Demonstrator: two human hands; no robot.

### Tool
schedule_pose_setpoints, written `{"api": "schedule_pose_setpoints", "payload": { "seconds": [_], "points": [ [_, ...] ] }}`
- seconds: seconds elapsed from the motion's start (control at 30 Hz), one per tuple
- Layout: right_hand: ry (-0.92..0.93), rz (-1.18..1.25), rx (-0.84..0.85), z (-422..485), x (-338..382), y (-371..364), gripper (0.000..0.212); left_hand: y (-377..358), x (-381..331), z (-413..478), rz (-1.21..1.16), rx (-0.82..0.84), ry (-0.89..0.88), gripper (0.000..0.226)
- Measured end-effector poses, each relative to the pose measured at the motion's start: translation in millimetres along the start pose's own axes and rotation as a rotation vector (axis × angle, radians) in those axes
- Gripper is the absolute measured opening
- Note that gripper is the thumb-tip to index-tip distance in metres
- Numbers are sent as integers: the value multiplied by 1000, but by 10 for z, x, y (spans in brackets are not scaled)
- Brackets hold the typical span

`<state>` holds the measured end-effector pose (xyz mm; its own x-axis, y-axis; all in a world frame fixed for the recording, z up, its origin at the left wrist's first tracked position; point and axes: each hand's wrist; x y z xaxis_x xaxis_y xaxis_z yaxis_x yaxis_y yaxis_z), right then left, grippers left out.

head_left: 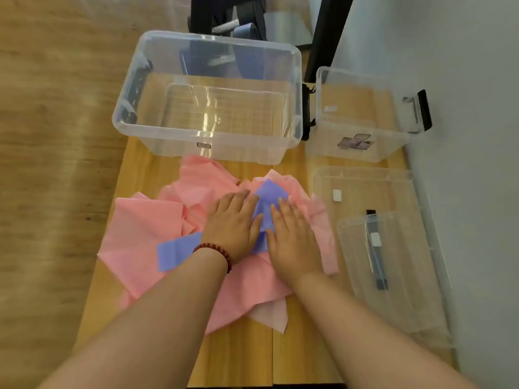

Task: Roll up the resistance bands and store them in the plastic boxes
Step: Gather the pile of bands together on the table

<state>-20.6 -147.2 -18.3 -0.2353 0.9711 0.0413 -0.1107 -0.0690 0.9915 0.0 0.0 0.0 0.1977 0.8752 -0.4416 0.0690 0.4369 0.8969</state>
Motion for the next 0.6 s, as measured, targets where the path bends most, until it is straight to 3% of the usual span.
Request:
{"api": "schedule_pose_setpoints", "payload": {
  "seconds": [0.47,0.6],
  "points": [
    [-20,85,-160,-54,8,-479,50,-565,209,-42,80,-209,-62,42],
    [-28,92,-139,-69,20,-500,52,-607,209,-56,107,-225,-62,41]
  ]
}}
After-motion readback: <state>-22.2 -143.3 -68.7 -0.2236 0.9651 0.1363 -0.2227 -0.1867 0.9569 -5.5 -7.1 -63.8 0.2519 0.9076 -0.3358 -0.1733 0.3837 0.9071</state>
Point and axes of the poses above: each hand's wrist, its own z-axis towards the middle knuckle, its own y-axis out of the back of the hand, x = y × z, and after that the axes turned 9 degrees about -z, right-handed
